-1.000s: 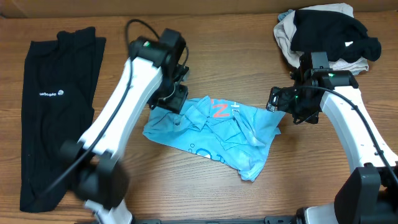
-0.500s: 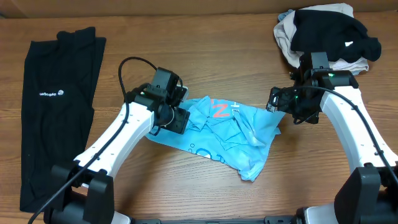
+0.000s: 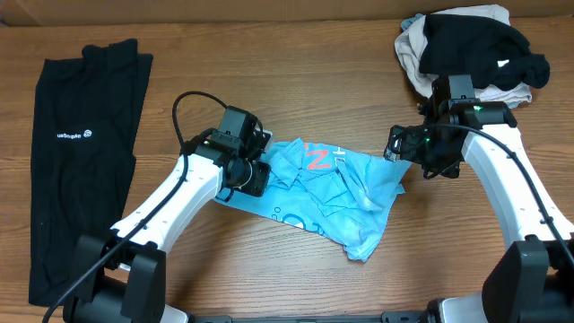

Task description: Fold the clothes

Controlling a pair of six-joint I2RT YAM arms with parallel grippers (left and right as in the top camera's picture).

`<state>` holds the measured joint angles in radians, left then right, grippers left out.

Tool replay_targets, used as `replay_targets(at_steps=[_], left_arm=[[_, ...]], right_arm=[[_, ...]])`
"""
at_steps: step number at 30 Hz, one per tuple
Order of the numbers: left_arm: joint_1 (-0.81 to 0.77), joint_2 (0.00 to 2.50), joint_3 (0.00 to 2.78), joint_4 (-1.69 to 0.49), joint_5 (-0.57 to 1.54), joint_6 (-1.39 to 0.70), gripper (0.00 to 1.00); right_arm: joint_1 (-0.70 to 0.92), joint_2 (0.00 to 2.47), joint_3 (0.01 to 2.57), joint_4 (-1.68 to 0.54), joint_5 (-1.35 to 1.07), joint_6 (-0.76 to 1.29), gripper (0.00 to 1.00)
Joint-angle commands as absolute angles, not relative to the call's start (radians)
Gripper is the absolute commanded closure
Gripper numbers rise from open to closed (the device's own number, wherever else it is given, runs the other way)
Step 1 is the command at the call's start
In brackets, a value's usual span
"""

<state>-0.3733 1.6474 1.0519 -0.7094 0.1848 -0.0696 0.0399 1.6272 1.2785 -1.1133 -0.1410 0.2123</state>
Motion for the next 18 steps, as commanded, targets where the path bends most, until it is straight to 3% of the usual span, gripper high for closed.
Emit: replay_targets(at_steps=[1,8,18], left_arm=[[-0.381,1.648,1.044,-0.699,0.215,-0.068,0.96],[-0.435,1.645,1.082,-0.721,0.244,-0.047,0.96],[-0.685,1.648,1.121,-0.831,0.162,-0.029,0.96]], right_arm=[[0.039,1.621,1.297,-1.108,-0.133,0.208,0.0],[0.039,1.621,1.297,-1.108,-0.133,0.208,0.0],[0.039,1.621,1.297,-1.107,-0.133,0.21,0.0]])
